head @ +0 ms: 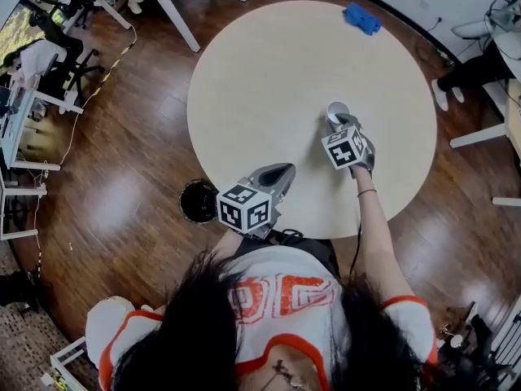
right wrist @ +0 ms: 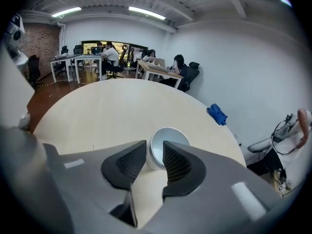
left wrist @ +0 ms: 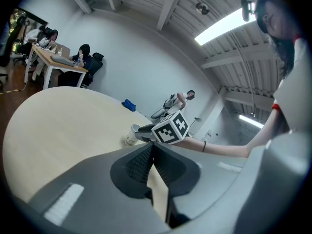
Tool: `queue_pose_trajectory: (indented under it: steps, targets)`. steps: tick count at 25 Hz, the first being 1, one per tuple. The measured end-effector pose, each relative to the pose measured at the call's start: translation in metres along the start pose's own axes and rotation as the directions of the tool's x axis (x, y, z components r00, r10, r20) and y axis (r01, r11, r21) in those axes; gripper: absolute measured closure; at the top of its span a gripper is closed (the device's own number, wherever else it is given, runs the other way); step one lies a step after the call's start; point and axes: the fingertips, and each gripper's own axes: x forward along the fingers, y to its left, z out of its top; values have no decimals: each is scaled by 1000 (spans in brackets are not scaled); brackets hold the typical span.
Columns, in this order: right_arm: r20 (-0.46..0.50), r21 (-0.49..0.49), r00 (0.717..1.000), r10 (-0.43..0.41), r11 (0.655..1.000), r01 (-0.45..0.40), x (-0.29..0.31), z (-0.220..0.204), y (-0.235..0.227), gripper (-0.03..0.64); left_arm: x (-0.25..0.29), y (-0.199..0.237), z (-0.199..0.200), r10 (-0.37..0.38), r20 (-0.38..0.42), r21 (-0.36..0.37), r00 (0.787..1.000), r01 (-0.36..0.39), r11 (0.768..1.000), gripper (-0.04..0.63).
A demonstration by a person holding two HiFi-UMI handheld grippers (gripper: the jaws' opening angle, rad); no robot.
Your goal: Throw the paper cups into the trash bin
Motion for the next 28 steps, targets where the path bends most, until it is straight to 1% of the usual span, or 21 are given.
queue_pose_trajectory:
  steps: [3,6,7,9,12,17,22,28]
  targets:
    - [-29,-32,1000,3,999,-4,7,-3,3,509,-3,7,1,19,7,-9,1000,-19,1000,595]
    - [-63,-65,998,-17,998,13,12,-9,2,514,-6,12,1,31,11,-15,999,-31,999,595]
    - [-73,-72,997,-22,997,16,12,-11,2,525,-7,13,0,33,12,-18,999,-33,999,595]
    - [-84,-58,996,-16,998,11,10,-13,3,579,-9,14,0,34,16,-21,999,-34,999,595]
    - [-78,3,997,-3,1000,3,2,-14,5,588,-12,16,0,32,20,-19,999,-31,999,595]
    - [22,130,1000,-5,992,2,-33,-2,19,589,-23,16,1,20,29,-12,999,-20,1000,595]
    - [105,244,994,-22,970,-4,-79,12,51,589,-42,13,-1,-5,38,2,999,5,1000,595]
    - [193,335,980,-41,942,-26,-130,22,110,589,-70,13,-8,-35,42,29,998,34,999,595]
